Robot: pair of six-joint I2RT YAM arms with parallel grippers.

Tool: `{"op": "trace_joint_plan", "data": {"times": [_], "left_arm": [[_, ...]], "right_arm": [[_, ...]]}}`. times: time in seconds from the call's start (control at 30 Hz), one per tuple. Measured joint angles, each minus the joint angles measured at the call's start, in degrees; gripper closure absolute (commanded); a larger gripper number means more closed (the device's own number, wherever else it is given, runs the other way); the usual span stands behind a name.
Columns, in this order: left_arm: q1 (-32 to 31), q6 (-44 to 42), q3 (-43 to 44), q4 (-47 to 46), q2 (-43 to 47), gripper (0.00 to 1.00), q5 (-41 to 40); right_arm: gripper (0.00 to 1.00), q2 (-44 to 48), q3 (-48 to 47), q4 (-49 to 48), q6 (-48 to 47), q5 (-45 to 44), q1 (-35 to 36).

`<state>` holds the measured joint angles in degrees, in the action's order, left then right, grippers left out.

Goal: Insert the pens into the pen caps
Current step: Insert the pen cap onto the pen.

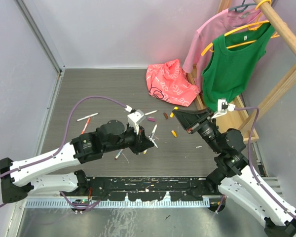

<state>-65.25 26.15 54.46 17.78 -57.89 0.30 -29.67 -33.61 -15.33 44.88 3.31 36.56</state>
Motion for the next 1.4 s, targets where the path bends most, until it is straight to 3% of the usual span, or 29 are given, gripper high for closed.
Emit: {"op": "trace_joint_plan", "data": {"times": [0.37, 0.83, 1.4], "left_arm": [[0.00, -0.11, 0.00, -2.38, 0.00, 1.00, 3.19], [0.00, -0.11, -0.07, -3.02, 0.00, 1.00, 3.61], [0.00, -0.07, -0.37, -3.43, 0.20, 1.00, 3.61]], "right_arm": [[1.00, -5.75, 1.01, -8.04, 3.39, 4.90, 0.00], [1.00, -8.61, 1.05, -9.20, 5.03, 11.61, 0.00], [1.00, -8.96, 2.67, -9.86, 5.46, 13.33, 0.00]]}}
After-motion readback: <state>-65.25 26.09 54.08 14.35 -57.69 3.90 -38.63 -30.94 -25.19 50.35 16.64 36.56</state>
